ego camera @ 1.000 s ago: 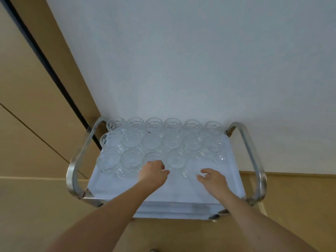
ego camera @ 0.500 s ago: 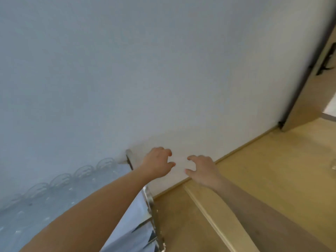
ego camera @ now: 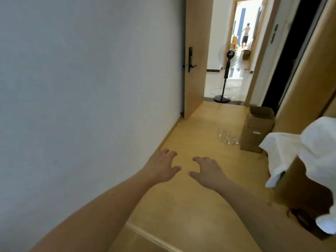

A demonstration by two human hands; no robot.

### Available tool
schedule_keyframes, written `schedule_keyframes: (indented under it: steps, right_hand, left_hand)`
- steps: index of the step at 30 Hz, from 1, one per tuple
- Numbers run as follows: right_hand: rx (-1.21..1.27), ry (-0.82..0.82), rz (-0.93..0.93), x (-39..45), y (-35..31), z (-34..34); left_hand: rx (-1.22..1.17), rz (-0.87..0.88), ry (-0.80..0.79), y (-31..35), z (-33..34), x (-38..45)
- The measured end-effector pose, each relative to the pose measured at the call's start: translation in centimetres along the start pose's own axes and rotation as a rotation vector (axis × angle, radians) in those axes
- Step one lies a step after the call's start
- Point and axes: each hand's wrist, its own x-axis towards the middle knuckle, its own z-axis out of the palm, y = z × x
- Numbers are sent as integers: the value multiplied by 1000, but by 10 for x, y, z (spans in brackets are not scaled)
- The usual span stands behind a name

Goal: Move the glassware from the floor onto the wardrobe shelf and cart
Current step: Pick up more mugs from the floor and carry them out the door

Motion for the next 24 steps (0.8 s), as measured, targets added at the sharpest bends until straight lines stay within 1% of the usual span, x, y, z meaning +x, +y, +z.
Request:
schedule_keyframes:
  steps: [5,10,14,18,21,24]
  right_hand:
    - [-6,58,175,53,59,-24]
    - [25,106,299,137,95,-51]
    - [45,109,386,204,113,-67]
    - [98,127,456,256,132,-73]
    - [115,78,511,283,152,-72]
    - [141,90,567,315,177,-78]
  left_hand:
    - [10,168,-51,44,14,107]
    - [17,299,-96,59,10,224]
    - [18,340,-168,57,3,311]
    - [-7,367,-203,50,4,391]
    - [-33,375,-235,53,15,436]
    - [-44,371,-258,62,25,479]
